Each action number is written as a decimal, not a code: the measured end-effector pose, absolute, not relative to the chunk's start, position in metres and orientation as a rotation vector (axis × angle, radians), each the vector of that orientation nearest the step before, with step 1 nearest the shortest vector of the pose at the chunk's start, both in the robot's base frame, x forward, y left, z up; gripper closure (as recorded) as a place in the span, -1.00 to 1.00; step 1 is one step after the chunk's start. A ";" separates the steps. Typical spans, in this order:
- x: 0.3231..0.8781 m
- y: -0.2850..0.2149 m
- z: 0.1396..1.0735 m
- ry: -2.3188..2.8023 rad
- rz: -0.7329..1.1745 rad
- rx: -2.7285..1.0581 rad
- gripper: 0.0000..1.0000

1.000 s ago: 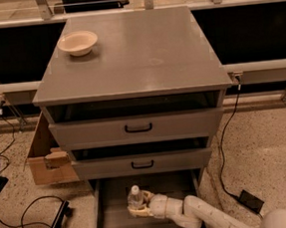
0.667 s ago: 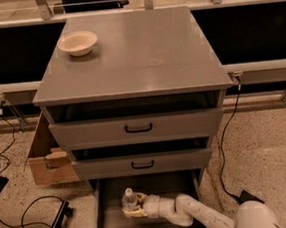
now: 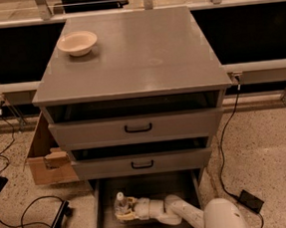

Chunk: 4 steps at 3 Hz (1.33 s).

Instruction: Place blue plastic bottle into bottom drawer

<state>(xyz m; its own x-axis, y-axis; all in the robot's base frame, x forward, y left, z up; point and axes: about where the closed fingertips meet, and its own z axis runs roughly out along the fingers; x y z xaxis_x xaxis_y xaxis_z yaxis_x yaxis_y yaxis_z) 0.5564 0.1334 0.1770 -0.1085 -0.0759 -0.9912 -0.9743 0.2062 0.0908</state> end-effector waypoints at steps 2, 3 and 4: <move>0.559 0.137 0.175 1.434 1.085 -1.072 0.21; 0.558 0.139 0.176 1.432 1.088 -1.073 -0.26; 0.557 0.142 0.176 1.431 1.092 -1.074 -0.72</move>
Offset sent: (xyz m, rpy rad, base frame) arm 0.0037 0.0019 -0.0019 -0.0028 -0.0035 -0.0007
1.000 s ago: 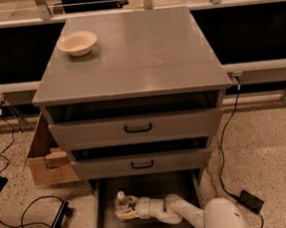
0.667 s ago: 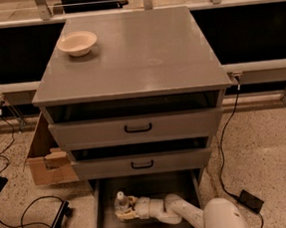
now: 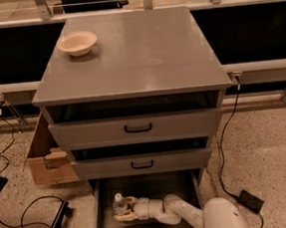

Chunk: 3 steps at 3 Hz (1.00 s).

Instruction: Place blue plastic bottle into bottom drawer

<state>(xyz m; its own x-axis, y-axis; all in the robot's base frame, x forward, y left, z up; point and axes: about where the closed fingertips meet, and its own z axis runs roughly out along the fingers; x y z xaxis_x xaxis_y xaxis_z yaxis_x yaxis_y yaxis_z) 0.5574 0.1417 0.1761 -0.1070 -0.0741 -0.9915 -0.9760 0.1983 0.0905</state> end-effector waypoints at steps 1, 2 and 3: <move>0.557 0.144 0.176 1.429 1.095 -1.075 -1.00; 0.554 0.138 0.185 1.422 1.089 -1.078 -1.00; 0.548 0.114 0.208 1.460 1.092 -1.144 -1.00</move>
Offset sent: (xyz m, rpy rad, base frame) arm -0.0050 -0.0174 0.0226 -0.0022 -0.0241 -0.0040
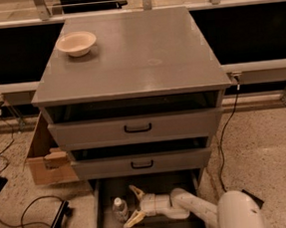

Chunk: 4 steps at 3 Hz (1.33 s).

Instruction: Place blue plastic bottle into bottom drawer

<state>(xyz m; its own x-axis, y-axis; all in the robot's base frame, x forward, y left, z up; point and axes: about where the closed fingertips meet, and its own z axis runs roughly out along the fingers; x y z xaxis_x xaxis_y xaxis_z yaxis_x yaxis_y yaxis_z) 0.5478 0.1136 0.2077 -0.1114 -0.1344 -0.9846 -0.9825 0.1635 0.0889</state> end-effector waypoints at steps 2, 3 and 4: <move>0.498 0.059 0.265 1.741 1.237 -1.369 -1.00; 0.469 0.037 0.296 1.935 1.320 -1.447 -1.00; 0.466 0.030 0.307 2.025 1.338 -1.413 -1.00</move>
Offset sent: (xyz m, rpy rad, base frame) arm -0.0954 -0.1052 0.1064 -0.4249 0.5385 0.2890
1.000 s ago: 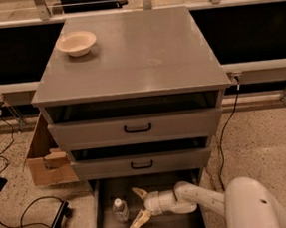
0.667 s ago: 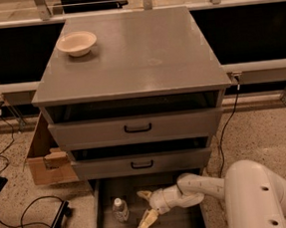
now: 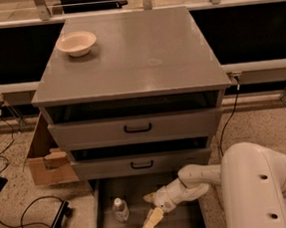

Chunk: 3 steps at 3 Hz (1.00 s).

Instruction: Place blue plastic bottle into bottom drawer

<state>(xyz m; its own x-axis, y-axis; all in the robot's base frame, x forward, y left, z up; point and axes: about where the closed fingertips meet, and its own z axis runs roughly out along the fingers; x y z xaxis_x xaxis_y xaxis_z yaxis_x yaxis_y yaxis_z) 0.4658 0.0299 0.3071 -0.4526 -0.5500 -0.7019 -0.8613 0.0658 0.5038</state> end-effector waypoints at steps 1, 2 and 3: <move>0.466 0.031 0.306 2.022 1.341 -1.412 -1.00; 0.467 0.026 0.320 2.075 1.266 -1.487 -1.00; 0.454 0.000 0.359 2.218 1.134 -1.617 -1.00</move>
Offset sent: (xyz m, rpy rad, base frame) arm 0.0075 -0.0227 0.0503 -0.2706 -0.0624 0.0847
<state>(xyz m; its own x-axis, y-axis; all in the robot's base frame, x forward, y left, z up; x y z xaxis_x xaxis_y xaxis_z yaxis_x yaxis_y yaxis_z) 0.4544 -0.0004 0.3588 -0.3967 -0.7421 -0.5403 -0.8724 0.1218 0.4733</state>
